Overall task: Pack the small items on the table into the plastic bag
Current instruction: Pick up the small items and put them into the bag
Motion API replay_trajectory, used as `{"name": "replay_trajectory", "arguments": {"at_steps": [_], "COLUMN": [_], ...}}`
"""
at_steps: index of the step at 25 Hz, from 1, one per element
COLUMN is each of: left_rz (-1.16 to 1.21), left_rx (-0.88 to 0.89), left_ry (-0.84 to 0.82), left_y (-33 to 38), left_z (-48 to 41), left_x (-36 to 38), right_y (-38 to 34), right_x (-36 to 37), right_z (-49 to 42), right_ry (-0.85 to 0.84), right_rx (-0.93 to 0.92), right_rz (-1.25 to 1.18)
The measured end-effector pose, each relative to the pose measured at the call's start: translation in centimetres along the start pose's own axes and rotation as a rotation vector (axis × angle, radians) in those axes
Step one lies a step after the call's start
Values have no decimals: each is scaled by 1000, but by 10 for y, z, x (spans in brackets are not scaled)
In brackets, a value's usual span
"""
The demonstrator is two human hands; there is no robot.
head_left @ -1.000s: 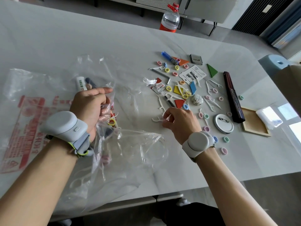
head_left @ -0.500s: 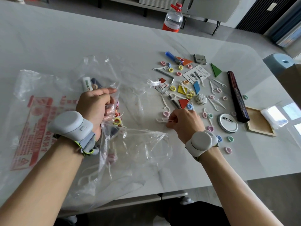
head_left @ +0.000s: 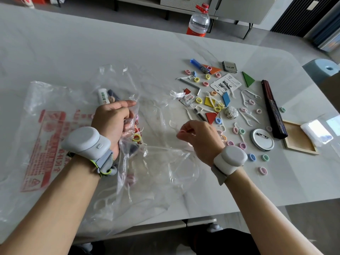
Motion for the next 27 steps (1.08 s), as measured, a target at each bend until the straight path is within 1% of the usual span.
{"name": "replay_trajectory", "arguments": {"at_steps": [2,3,5,7,8,9,10,12,13,16,18,21,24,26,27], "left_rz": [14,19,12,-3,-12,-25,-33,-18,0,23,19,39,38,27,19], "left_rx": [-16,-26,-35,-28,-23,-21,-25,-43,-48,-32,-14,-18,-20,-13,-5], "left_ry": [-8,-17,-33,-34,-27,-16,-7,-5,-8,1,5,-4,-9,-5,2], "left_y": [0,1,1,3,5,6,7,7,7,6,5,3,1,0,1], "left_z": [1,1,2,3,4,4,4,4,5,4,3,1,-1,-1,0], "left_x": [0,1,2,2,1,0,-1,1,2,2,1,1,3,2,2], "right_y": [-9,-15,-27,-41,-51,-59,-67,-67,-60,-29,-5,26,34,34,34], "right_x": [11,18,32,45,49,52,50,42,36,9,-11,-25,-18,-14,-14], "right_z": [1,3,4,4,3,2,1,0,-1,-6,-9,-11,-10,-13,-14], "right_ry": [-51,-65,-77,-108,-141,-178,-181,-95,-22,229,304,271,170,116,115], "right_rx": [185,246,294,292,261,196,102,-37,-55,-47,5,135,157,162,174], "right_rz": [-366,-498,-612,-718,-783,-834,-821,-674,-570,-155,86,287,436,471,445]}}
Point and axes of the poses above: each hand's wrist, its own z-axis away from the middle knuckle, its own x-axis out of the palm, y = z × x, the point moved 5 cm from there along -z, towards the middle knuckle, and after that the axes turned 11 degrees about y, right-handed, at the moved point
